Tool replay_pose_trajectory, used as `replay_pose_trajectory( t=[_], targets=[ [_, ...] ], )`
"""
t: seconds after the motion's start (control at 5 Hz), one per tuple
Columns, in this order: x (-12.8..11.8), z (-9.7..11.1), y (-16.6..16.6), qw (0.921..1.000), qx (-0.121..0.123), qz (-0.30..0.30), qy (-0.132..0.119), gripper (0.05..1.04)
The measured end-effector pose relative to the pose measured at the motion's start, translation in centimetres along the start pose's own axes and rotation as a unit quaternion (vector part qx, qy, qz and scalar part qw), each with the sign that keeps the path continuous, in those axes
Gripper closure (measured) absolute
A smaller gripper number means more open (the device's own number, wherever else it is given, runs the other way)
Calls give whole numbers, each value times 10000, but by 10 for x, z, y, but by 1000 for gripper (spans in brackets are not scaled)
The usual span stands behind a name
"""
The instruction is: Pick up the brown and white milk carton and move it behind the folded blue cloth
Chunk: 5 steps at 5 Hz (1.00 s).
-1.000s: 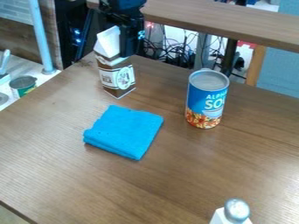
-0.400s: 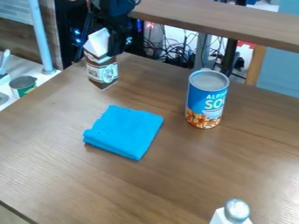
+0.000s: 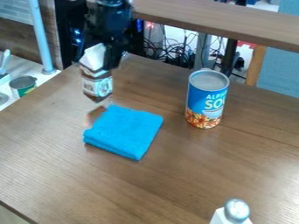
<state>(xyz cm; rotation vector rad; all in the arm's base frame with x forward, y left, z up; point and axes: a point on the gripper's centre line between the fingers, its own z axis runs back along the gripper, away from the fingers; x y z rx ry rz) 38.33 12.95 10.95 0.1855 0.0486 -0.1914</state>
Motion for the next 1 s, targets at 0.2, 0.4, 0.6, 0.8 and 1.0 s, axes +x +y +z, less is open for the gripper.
replay_pose_trajectory(
  t=[0.2,0.4,0.6,0.8,1.0],
  targets=[
    [-3,-16,8,9984,-517,128,208,266],
    [-3,-19,9,9983,-537,132,176,227],
    [-6,-19,8,9988,-441,180,119,69],
    [-17,-8,-4,9990,-387,205,6,74],
    [-24,43,-16,9976,-206,249,-618,77]
  ],
)
